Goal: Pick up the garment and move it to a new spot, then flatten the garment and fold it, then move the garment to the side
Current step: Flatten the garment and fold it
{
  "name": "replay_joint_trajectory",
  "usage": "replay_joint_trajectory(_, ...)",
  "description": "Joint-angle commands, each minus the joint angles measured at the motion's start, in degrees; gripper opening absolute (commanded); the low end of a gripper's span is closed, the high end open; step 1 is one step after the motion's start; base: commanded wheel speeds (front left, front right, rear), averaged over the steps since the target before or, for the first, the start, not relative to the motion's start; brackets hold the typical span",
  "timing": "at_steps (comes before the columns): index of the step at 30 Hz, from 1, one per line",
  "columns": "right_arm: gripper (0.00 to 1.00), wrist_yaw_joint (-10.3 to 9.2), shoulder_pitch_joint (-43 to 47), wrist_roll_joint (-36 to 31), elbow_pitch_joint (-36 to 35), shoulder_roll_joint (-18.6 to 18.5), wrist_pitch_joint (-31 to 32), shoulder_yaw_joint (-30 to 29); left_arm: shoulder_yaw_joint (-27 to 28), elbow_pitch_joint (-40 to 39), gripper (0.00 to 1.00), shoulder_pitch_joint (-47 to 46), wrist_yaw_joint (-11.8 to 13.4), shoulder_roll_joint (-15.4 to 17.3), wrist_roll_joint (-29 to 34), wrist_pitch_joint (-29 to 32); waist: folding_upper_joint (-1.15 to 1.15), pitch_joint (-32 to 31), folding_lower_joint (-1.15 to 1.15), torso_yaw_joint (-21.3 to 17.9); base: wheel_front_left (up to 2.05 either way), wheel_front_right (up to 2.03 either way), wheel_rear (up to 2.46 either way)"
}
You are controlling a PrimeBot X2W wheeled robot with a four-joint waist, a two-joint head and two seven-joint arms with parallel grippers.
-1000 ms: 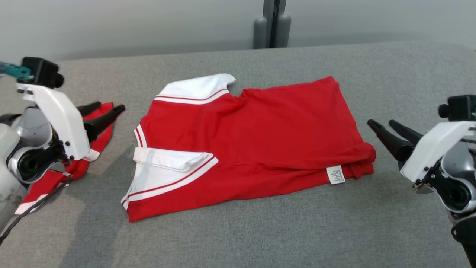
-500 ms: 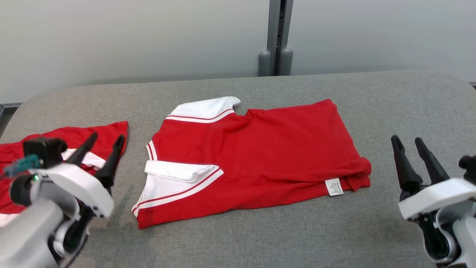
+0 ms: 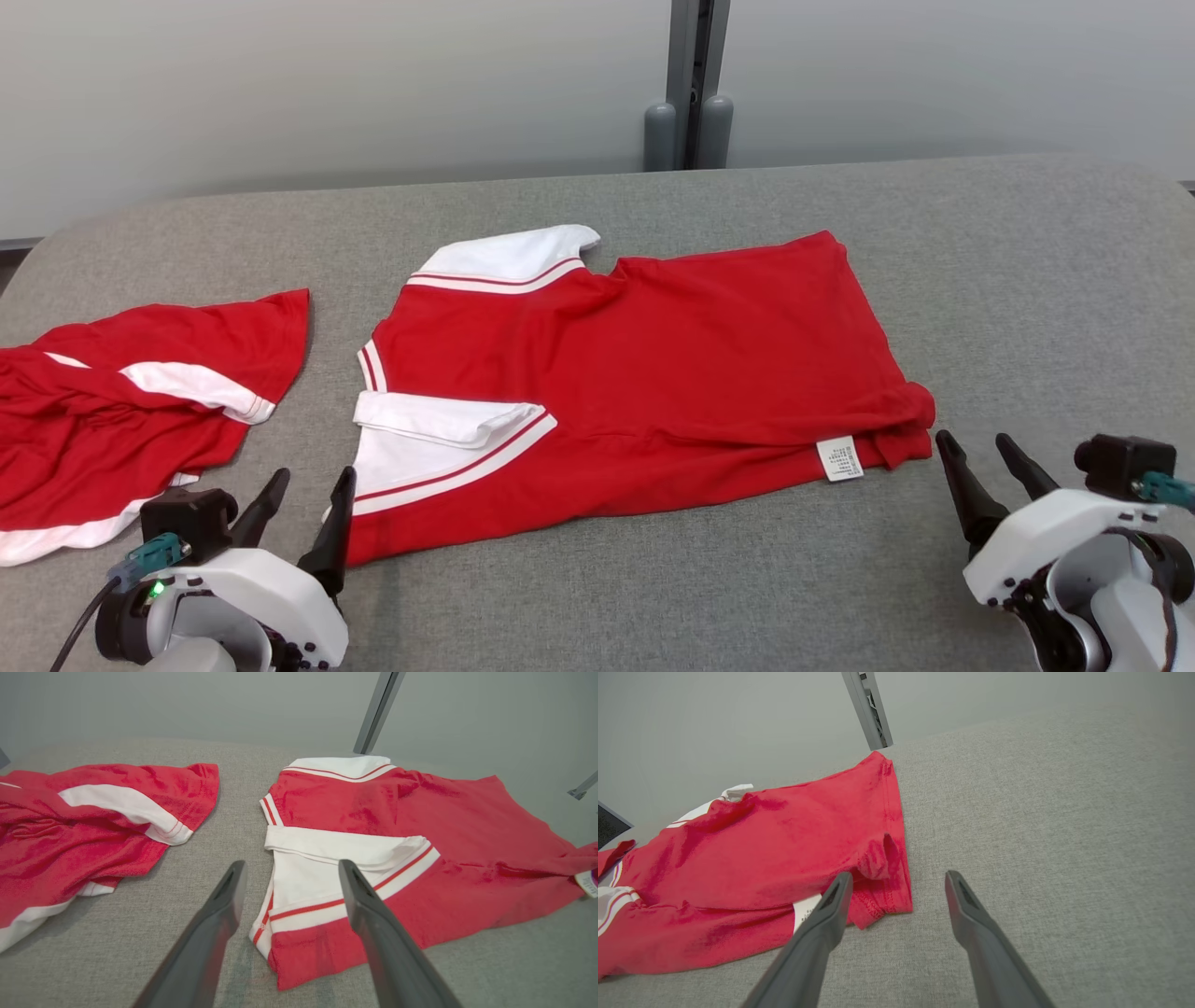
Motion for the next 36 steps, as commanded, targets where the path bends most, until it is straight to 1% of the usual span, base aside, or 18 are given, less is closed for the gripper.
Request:
replay_joint_trajectory(1, 1.0, 0.01, -0.92, 0.09, 0.59, -0.39, 0.48, 0.26, 0.08, 0.39, 1.0, -0.15, -0.31, 0.04, -0.17, 0.43, 0.0, 0.24, 0.0, 0.17, 0.0, 0.0, 0.0)
replay_joint_trajectory(7, 1.0, 0.01, -4.93, 1.45, 5.12, -1.16, 3.69, 2.86, -1.66, 3.24, 1.0, -1.85, -2.37, -1.31, -1.25, 4.42, 0.0, 1.67, 0.0, 1.12, 0.0, 0.0, 0.0)
replay_joint_trajectory(15, 1.0, 0.01, -7.99, 2.79, 8.9, -1.8, 5.47, 6.06, -3.51, 7.28, 1.0, -4.38, -4.99, -3.38, -1.87, 8.42, 0.0, 3.67, 0.0, 1.89, 0.0, 0.0, 0.0)
replay_joint_trajectory(19, 1.0, 0.01, -9.15, 3.57, 10.59, -1.54, 6.39, 7.38, -4.1, 10.27, 1.0, -5.56, -4.83, -3.89, -1.73, 10.18, 0.0, 4.4, 0.0, 1.95, 0.0, 0.0, 0.0)
replay_joint_trajectory(24, 1.0, 0.01, -9.73, 4.99, 12.73, -1.11, 8.57, 9.56, -5.33, 12.18, 1.0, -6.68, -6.76, -4.83, -2.68, 13.89, 0.0, 4.89, 0.0, 1.98, 0.0, 0.0, 0.0)
replay_joint_trajectory(28, 1.0, 0.01, -10.12, 5.71, 13.4, -1.14, 9.25, 10.7, -5.79, 12.58, 1.0, -7.07, -7.02, -4.98, -3.03, 15.48, 0.0, 4.88, 0.0, 1.93, 0.0, 0.0, 0.0)
replay_joint_trajectory(29, 0.83, 0.01, -10.24, 5.81, 13.56, -1.13, 9.52, 11.09, -5.92, 12.73, 0.99, -7.25, -7.12, -5.06, -3.09, 16.05, 0.0, 4.81, 0.0, 1.95, 0.0, 0.0, 0.0)
replay_joint_trajectory(30, 0.38, 0.01, -10.37, 6.13, 13.69, -1.09, 9.85, 11.42, -5.96, 12.89, 0.72, -7.48, -7.19, -5.14, -3.02, 16.37, 0.0, 4.7, 0.0, 1.96, 0.0, 0.0, 0.0)
replay_joint_trajectory(31, 0.02, 0.01, -10.5, 6.3, 13.83, -1.09, 9.98, 11.68, -5.99, 13.04, 0.07, -7.67, -7.2, -5.19, -2.96, 16.55, 0.0, 4.57, 0.0, 1.97, 0.0, 0.0, 0.0)
replay_joint_trajectory(32, 0.0, 0.01, -10.6, 6.65, 14.0, -1.16, 10.15, 11.94, -6.1, 13.25, 0.0, -7.77, -7.29, -5.25, -2.94, 16.81, 0.0, 4.39, 0.0, 2.0, 0.0, 0.0, 0.0)
replay_joint_trajectory(36, 0.0, 0.0, -11.1, 7.7, 14.05, -1.82, 9.83, 12.64, -6.16, 13.71, 0.0, -7.85, -7.64, -5.0, -3.03, 16.97, 0.0, 3.44, 0.0, 2.08, 0.0, 0.0, 0.0)
